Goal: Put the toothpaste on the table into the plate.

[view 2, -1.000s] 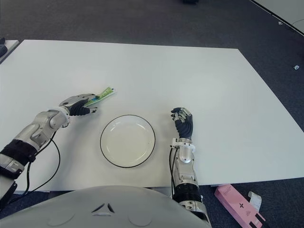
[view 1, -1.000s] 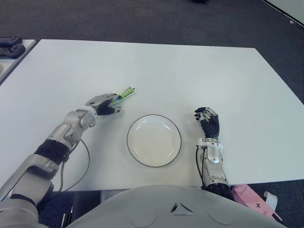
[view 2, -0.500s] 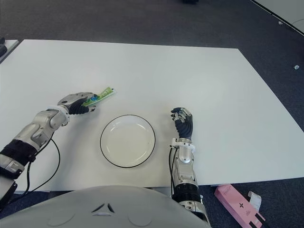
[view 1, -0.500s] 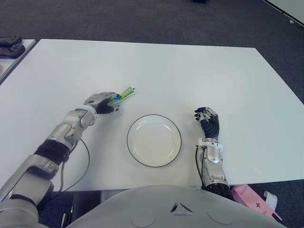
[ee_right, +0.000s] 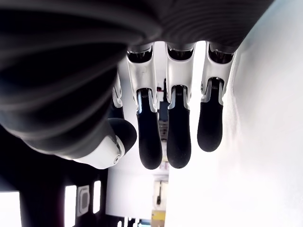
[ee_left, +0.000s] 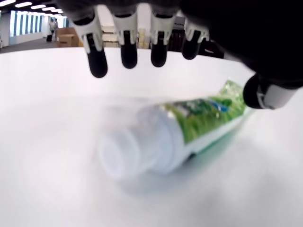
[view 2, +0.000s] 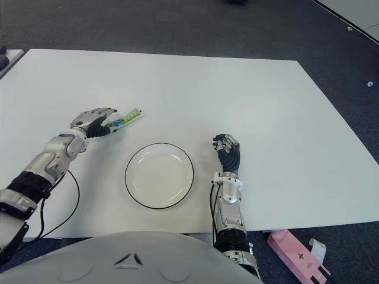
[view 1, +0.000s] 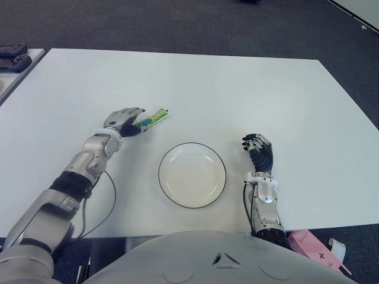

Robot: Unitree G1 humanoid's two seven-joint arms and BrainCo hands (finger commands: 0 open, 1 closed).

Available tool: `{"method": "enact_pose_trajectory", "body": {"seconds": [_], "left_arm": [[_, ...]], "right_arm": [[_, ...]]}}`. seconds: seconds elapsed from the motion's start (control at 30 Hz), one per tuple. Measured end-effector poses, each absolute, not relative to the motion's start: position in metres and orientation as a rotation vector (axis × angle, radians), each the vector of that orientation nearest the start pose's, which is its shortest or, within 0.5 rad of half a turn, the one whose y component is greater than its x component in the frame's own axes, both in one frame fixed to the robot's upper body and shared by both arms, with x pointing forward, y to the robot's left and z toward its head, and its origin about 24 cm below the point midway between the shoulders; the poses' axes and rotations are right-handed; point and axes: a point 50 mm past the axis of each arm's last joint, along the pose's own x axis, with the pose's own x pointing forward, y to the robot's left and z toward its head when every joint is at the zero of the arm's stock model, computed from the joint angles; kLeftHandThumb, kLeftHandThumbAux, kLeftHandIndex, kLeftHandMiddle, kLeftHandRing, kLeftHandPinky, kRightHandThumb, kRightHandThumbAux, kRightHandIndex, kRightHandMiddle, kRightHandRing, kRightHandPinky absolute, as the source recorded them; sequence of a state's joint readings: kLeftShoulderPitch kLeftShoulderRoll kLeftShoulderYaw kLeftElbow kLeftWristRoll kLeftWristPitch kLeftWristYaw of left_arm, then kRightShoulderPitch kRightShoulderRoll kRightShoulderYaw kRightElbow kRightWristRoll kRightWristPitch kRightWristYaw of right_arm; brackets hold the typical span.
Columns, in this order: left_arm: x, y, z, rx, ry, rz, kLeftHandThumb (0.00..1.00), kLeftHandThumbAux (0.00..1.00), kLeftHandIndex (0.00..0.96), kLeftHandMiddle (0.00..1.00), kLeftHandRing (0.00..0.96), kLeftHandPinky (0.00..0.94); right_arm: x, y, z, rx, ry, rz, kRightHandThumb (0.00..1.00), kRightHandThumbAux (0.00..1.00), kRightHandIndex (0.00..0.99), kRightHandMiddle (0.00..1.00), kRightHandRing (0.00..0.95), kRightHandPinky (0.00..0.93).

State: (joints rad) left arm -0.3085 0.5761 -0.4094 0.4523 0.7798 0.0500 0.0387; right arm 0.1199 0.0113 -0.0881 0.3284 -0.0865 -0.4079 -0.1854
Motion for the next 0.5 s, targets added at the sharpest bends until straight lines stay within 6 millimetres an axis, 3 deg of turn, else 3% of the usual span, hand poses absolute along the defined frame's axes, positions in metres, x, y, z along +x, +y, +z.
{"method": "enact_pose_trajectory", "body": {"seconds": [0.5], "left_arm": [[0.315,0.212,0.026,1.485,0.124,-0.153,0.462,0.249,0.000,0.023,0.022,0.103]], "right_arm": [[0.210,-0.180,-0.020,-0.082,0.032,-0.269,0.711,0.730,0.432,0.496,0.506,0.497]]}}
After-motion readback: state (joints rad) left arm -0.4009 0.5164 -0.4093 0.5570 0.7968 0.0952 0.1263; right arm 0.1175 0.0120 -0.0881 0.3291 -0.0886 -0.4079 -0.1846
